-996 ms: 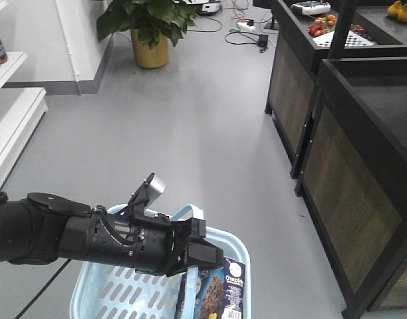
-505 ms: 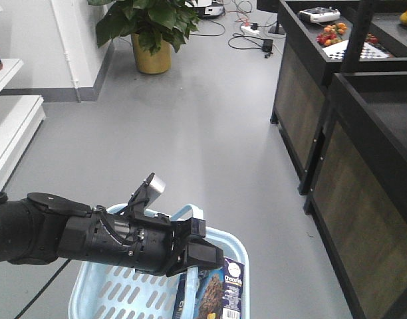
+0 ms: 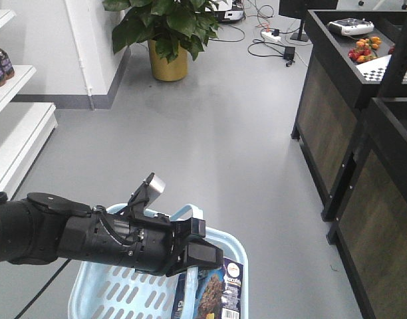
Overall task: Left arm holds basket, right arm returns cookies
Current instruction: 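Hold the basket with the left gripper while turning past the potted plant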
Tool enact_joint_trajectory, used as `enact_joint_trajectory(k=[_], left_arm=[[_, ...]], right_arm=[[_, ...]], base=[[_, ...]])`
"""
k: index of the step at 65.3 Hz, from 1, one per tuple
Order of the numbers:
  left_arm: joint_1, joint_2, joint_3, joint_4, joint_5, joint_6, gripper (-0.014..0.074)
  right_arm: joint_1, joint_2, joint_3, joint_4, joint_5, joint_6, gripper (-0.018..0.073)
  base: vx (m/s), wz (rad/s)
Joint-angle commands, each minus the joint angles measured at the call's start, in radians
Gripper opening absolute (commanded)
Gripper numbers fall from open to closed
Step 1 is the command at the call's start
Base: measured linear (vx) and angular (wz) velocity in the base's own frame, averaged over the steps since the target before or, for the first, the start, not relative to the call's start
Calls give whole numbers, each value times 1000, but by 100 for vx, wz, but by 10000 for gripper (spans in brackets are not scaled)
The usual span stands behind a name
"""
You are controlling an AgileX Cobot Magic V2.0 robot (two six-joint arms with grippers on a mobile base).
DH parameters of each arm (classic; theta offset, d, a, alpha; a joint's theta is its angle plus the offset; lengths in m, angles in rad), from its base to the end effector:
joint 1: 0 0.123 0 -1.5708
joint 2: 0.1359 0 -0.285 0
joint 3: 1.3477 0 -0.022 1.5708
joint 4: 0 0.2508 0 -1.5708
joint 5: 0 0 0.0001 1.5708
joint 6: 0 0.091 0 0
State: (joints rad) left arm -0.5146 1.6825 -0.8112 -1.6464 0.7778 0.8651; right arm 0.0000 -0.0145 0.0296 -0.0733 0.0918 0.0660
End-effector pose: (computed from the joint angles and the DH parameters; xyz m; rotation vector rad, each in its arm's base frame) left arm 0.2404 -0.2092 0.1955 0.0934 2.5390 -1.5091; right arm 0.0566 -0.0006 0.1957 -0.0003 1.5903 -0.0108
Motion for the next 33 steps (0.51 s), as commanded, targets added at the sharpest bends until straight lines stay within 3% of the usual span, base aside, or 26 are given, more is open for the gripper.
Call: enact_joint_trajectory(k=[1, 33], left_arm=[[-6, -49, -27, -55, 62, 4, -6], [-6, -49, -27, -55, 62, 4, -6]], right_arm=[[-6, -7, 0, -6, -77, 0, -8], [-6, -7, 0, -6, -77, 0, -8]], base=[[30, 5], [32, 1]])
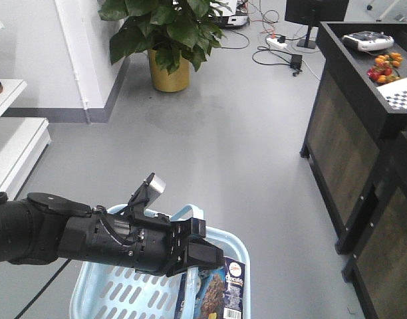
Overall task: Left arm holds basket, right arm returns cookies
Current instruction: 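Hold the basket with the left gripper while turning past the potted plant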
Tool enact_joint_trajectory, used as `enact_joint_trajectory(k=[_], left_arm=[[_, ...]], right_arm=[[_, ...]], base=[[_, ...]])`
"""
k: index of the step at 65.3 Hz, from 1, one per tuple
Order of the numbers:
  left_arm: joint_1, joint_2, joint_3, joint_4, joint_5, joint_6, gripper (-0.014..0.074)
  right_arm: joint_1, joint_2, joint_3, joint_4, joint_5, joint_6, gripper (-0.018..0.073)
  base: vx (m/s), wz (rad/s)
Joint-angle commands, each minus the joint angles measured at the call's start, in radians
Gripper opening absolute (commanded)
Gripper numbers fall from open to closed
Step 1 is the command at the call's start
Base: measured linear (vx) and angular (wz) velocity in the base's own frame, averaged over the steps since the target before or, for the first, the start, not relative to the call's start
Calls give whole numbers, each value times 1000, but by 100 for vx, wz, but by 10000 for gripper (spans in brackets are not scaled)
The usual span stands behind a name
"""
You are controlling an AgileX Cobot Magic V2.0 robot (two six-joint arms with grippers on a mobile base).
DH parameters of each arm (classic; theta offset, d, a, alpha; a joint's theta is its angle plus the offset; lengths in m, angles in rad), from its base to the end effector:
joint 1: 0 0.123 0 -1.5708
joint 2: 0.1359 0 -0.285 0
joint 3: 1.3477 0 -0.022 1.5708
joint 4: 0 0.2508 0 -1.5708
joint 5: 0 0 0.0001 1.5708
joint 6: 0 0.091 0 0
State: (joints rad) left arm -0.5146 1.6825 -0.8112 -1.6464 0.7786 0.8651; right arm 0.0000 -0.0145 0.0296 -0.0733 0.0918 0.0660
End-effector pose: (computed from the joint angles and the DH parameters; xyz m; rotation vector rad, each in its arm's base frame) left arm 0.2404 -0.2092 0.1955 0.0938 2.5390 -1.5101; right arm 0.0566 -0.0006 0.1957 -0.0003 1.5903 -0.0108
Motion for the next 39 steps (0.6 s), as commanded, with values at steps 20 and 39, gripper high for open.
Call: enact_joint_trajectory(k=[20, 39], left_arm=[[-6, -49, -27, -55, 61, 4, -6], [-6, -49, -27, -55, 61, 4, -6]], right_arm=[[-6, -7, 0, -6, -77, 0, -8], [-6, -7, 0, -6, -77, 0, -8]], base=[[34, 14], [35, 11]])
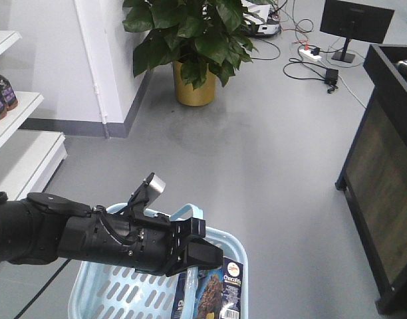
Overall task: Left arm holds basket, right arm returns cookies
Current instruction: 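Hold the basket with the left gripper while turning past the potted plant, then hold the basket with the left gripper while approaching the shelf with yellow bottles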
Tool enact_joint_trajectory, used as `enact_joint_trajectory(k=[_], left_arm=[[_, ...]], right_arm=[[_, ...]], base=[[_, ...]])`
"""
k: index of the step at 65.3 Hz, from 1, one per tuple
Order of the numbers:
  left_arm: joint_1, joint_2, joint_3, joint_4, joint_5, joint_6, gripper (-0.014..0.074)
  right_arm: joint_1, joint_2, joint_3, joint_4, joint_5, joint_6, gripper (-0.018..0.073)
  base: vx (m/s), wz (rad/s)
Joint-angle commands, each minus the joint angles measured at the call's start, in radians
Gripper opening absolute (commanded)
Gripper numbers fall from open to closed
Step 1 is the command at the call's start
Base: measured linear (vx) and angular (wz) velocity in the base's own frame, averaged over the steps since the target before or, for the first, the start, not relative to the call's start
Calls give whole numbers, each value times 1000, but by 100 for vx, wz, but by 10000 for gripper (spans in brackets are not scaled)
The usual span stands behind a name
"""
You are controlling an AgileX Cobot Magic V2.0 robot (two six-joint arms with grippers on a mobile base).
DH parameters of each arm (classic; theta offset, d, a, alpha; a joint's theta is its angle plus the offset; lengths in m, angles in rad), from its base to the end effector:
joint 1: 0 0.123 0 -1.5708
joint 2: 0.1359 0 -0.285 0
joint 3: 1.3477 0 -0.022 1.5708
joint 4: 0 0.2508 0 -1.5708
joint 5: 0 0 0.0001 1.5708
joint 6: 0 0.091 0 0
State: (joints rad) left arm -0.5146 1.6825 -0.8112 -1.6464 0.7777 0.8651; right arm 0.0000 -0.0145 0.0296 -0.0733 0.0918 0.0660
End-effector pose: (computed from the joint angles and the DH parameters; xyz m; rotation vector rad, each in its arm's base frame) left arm 0.2404 -0.2092 0.1955 0.0933 2.5390 -1.5090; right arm 0.0566 -0.0006 0.1957 -0.0003 1.5903 -0.0108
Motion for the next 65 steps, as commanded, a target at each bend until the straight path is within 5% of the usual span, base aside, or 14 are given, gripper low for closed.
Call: enact_joint_trajectory(k=[1, 36, 65], left_arm=[[-6, -49, -27, -55, 62, 4, -6], [-6, -49, -27, -55, 62, 4, -6], [-6, -49, -27, -55, 61, 3, -6]], right_arm=[[-6, -7, 0, -6, -77, 0, -8], [-6, -7, 0, -6, -77, 0, -8], [-6, -7, 0, -6, -77, 0, -8]], base=[[34, 9], [33, 12], [29, 59]])
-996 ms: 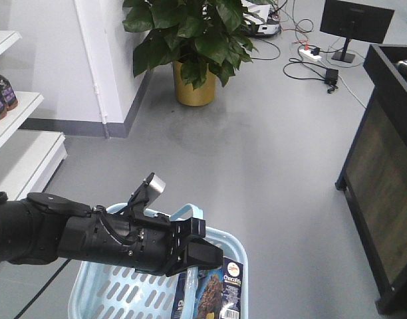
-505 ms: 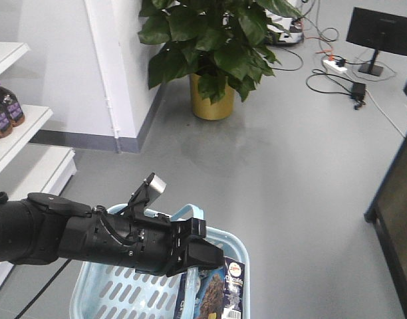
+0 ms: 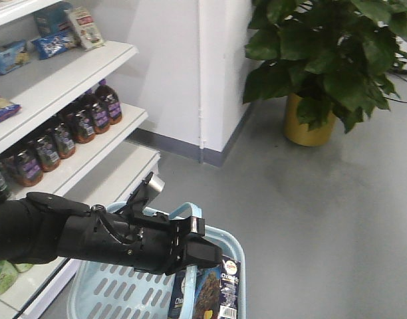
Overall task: Left arm holds basket, right arm returns cookies
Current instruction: 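Hold the basket with the left gripper while approaching the shelf with yellow bottles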
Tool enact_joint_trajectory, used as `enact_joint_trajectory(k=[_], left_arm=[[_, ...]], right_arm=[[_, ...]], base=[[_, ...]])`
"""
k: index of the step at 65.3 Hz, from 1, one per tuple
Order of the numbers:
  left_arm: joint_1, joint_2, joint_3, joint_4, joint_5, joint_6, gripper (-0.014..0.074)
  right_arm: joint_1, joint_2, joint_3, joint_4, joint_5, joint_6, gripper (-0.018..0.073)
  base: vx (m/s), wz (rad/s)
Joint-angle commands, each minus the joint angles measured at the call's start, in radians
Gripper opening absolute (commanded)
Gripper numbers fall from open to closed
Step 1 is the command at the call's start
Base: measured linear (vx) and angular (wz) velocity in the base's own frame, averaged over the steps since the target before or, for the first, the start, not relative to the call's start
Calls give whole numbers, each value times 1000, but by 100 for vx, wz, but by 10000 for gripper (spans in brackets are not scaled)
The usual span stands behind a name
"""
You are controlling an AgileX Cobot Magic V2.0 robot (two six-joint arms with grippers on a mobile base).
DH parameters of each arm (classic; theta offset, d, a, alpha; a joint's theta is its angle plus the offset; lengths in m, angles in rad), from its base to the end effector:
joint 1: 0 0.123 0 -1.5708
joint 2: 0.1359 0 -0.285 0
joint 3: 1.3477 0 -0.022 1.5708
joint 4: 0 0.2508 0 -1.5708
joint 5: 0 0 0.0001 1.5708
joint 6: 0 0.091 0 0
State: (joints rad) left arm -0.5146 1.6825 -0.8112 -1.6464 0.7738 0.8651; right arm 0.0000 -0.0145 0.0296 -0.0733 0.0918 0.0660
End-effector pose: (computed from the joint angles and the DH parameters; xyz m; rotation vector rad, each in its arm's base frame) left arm 0.2407 -0.2090 0.1953 0.0909 2.5392 -1.5044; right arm 0.0566 -0.0006 0.1957 -0.0003 1.5903 -0.0108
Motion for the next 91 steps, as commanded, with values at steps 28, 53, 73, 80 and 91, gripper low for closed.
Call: enact_joint_trajectory(k=[28, 53, 73, 80, 91], left_arm=[[-6, -49, -27, -55, 65, 3, -6], [-6, -49, -27, -55, 70, 3, -6], [-6, -49, -27, -55, 70, 3, -6], [-6, -49, -27, -55, 70, 3, -6], [-6, -49, -27, -55, 70, 3, -6]], right_arm=[[-6, -7, 0, -6, -77, 0, -8], [-6, -7, 0, -6, -77, 0, -8], [-6, -7, 0, -6, -77, 0, -8], [-6, -7, 0, -6, -77, 0, -8], [-6, -7, 0, -6, -77, 0, -8]], base=[[21, 63], [18, 78], [16, 58], [13, 50], [13, 52]])
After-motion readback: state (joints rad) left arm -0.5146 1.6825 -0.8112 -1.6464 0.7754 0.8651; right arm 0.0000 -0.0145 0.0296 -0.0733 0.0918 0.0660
